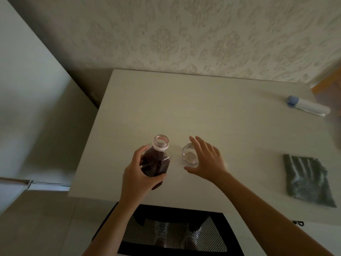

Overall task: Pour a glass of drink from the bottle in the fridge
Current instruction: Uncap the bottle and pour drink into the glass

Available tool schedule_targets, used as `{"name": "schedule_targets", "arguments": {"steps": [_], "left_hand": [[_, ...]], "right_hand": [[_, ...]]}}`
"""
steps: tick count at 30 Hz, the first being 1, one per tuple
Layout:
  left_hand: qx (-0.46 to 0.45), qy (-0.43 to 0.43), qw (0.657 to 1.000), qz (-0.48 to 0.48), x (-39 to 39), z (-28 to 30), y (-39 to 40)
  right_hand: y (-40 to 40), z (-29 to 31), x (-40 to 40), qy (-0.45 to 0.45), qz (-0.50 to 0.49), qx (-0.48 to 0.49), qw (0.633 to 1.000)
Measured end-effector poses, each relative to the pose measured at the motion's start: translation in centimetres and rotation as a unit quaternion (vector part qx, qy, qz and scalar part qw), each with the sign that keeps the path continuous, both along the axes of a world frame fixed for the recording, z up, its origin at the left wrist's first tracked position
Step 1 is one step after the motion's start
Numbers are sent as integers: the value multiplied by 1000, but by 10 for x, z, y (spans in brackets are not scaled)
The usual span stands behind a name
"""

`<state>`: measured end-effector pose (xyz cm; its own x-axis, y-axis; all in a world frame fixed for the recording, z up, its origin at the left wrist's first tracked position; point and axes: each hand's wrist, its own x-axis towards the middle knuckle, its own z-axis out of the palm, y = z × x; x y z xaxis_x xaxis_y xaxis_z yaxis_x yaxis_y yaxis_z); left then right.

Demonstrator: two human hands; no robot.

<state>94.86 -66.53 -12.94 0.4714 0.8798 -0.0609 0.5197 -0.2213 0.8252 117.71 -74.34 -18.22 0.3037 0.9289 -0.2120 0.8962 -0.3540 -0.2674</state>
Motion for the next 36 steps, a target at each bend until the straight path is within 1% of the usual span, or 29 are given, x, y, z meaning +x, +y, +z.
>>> {"name": "schedule_targets", "arguments": {"steps": [7,10,14,19,21,24,29,36], "left_hand": [[-4,10,1000,14,-8,-3,3],[1,22,1000,9,-7,-1,6],[25,48,998,-15,-2,6,14],[71,87,992,-52,1,24,28],[111,121,985,-61,2,36,34],[179,177,964,-84,2,55,41],[257,212,936,-113,4,86,50],[338,256,892,-155,9,113,52]], "right_hand": [[15,8,-4,8,3,-50,999],[18,13,-6,-17,13,-57,998],[24,26,-7,-35,13,-41,998],[37,64,-3,-37,8,-9,999],[40,83,-3,-44,11,8,999],[43,108,-4,-58,19,24,998],[44,136,-8,-91,39,31,995],[37,154,-10,-124,39,26,991]]}}
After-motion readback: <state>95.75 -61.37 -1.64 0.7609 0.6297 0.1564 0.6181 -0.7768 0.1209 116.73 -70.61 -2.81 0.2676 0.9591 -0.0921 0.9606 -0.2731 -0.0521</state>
